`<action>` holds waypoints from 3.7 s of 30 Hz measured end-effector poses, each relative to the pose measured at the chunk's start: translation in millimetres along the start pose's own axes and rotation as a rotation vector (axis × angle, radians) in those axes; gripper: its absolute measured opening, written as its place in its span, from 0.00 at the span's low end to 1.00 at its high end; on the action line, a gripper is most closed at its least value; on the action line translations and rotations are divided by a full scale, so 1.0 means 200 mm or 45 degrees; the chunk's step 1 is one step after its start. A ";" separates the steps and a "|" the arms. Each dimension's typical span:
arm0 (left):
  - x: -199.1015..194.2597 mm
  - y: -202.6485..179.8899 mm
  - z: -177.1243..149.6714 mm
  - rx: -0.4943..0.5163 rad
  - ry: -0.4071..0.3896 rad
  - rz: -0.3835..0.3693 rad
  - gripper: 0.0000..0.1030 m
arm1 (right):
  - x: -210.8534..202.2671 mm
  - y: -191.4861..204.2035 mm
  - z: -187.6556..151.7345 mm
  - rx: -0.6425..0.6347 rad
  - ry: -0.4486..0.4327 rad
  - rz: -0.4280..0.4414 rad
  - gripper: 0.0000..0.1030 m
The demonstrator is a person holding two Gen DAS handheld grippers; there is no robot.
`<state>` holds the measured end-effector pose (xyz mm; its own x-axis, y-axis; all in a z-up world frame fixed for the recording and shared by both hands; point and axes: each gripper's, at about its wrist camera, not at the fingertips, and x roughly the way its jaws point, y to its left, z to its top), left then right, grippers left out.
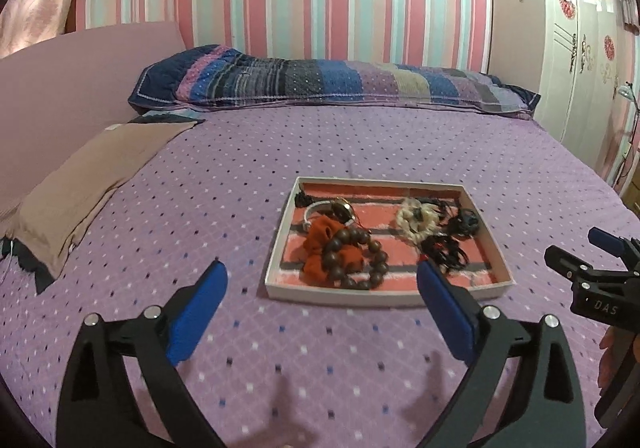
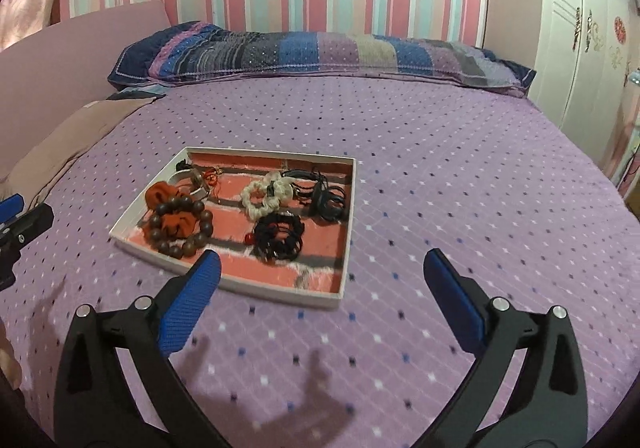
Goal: Organize jewelry
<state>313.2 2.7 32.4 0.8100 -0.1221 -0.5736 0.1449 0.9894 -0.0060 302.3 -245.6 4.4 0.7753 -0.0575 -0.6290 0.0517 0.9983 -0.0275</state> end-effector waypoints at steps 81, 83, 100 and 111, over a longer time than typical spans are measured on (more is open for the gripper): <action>-0.62 -0.32 -0.46 0.060 -0.113 0.073 0.96 | -0.71 -0.05 -0.46 0.037 -0.143 -0.119 0.96; -0.62 -0.32 -0.45 0.059 -0.115 0.073 0.96 | -0.71 -0.05 -0.46 0.038 -0.144 -0.119 0.96; -0.61 -0.32 -0.45 0.060 -0.112 0.073 0.96 | -0.71 -0.05 -0.47 0.037 -0.139 -0.120 0.96; -0.61 -0.34 -0.46 0.095 -0.107 0.097 0.96 | -0.70 -0.06 -0.46 0.041 -0.133 -0.115 0.96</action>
<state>151.4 -43.0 28.0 0.8644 -0.0561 -0.4997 0.1205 0.9879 0.0975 135.2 -247.6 20.3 0.8277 -0.1498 -0.5408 0.1434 0.9882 -0.0542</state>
